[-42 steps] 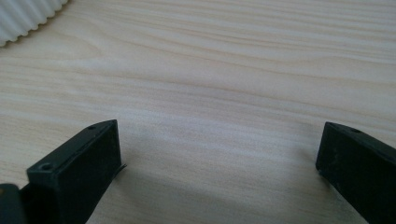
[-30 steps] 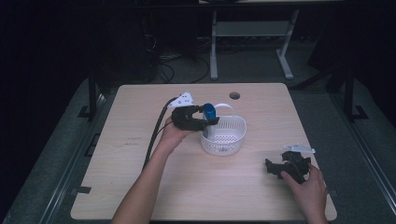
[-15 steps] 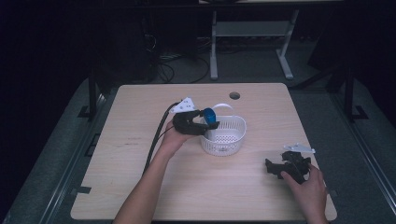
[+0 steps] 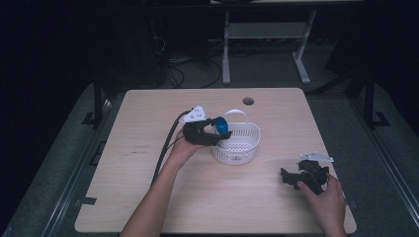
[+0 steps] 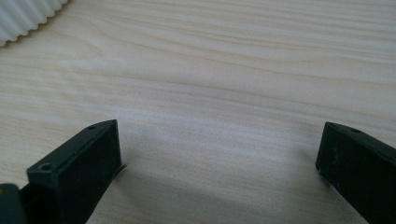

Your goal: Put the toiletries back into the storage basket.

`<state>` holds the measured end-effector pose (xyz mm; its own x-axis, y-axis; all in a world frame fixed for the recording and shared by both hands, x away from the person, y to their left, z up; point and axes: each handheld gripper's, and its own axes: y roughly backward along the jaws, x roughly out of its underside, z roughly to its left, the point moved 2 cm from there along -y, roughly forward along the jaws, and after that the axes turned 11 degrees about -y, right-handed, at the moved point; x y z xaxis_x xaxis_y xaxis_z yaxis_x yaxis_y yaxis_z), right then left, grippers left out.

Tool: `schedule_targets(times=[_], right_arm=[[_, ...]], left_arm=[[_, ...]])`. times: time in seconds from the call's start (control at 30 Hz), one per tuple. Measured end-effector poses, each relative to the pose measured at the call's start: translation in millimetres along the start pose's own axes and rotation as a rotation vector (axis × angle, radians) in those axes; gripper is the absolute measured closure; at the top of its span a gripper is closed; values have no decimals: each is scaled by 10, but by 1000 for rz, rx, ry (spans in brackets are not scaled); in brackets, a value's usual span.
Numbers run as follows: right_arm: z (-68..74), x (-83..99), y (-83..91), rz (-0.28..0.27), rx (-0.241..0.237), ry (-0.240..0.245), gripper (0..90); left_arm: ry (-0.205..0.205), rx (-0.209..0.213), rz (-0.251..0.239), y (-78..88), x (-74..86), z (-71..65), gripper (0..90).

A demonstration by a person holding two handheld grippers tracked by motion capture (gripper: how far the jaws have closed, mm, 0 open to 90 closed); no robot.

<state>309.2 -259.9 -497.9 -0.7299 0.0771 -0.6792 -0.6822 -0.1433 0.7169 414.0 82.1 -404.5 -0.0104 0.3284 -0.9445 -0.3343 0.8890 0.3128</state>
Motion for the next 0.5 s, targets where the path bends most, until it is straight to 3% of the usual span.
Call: schedule_targets(times=[0.37,0.5], right_arm=[[-1,0,-1,-1,0,1,0],[-1,0,-1,-1,0,1,0]], left_arm=[[-26,-37,54,42,-55,-30,141],[-32,-35,81,89,-64,-16,138]])
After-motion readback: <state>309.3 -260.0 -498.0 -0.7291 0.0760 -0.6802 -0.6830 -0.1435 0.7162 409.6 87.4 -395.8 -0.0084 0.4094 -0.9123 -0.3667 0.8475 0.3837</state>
